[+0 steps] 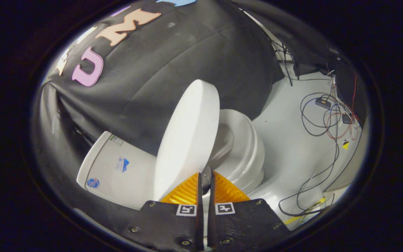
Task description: Open the toilet lid.
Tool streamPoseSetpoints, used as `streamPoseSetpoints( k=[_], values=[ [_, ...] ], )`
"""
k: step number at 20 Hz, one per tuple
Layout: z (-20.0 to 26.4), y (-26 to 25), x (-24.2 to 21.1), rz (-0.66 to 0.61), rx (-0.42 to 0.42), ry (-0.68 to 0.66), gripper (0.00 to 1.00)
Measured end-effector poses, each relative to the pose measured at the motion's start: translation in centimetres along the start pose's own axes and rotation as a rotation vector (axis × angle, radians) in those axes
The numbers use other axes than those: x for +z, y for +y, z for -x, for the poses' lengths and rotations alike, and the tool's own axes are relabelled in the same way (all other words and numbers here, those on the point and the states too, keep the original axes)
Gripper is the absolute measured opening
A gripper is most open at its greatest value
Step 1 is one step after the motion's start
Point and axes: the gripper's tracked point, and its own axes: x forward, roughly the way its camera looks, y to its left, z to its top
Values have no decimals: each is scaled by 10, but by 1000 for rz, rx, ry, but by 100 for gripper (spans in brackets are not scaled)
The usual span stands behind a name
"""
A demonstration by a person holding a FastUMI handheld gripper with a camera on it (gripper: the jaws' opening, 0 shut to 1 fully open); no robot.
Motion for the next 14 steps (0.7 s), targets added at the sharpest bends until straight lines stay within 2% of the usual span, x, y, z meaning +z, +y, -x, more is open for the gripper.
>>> streamPoseSetpoints(
  k=[3,8,14],
  values=[
    [5,8,5,2,7,-16,5],
    [17,36,13,22,68,-48,5],
    [29,60,18,169,86,-92,5]
  ],
)
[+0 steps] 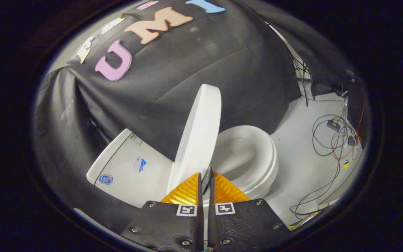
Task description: Open the toilet lid.
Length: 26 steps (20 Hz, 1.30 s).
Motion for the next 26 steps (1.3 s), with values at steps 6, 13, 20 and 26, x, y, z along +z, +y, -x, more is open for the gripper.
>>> streamPoseSetpoints(
  k=[6,13,20,26],
  values=[
    [5,24,6,-18,79,-24,5],
    [11,43,12,8,111,-42,5],
    [17,72,15,72,128,-71,5],
    [19,92,17,75,151,-92,5]
  ],
)
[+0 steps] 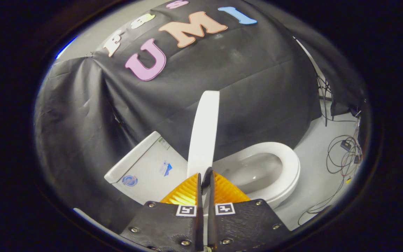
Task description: Open the toilet lid.
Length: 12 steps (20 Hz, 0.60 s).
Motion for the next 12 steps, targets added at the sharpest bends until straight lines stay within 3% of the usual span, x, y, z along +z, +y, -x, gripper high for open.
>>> streamPoseSetpoints(
  k=[12],
  values=[
    [-4,48,1,68,57,-24,8]
  ],
)
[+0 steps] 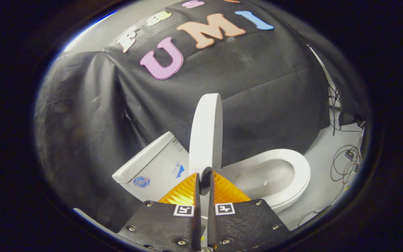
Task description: Open the toilet lid.
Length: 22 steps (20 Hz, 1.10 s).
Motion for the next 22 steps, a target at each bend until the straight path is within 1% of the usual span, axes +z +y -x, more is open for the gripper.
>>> streamPoseSetpoints(
  k=[4,12,19,22],
  values=[
    [-4,10,1,-1,12,-3,8],
    [-11,40,2,102,19,-23,8],
    [-26,87,-4,205,28,-50,8],
    [-33,104,-9,221,58,-58,8]
  ],
)
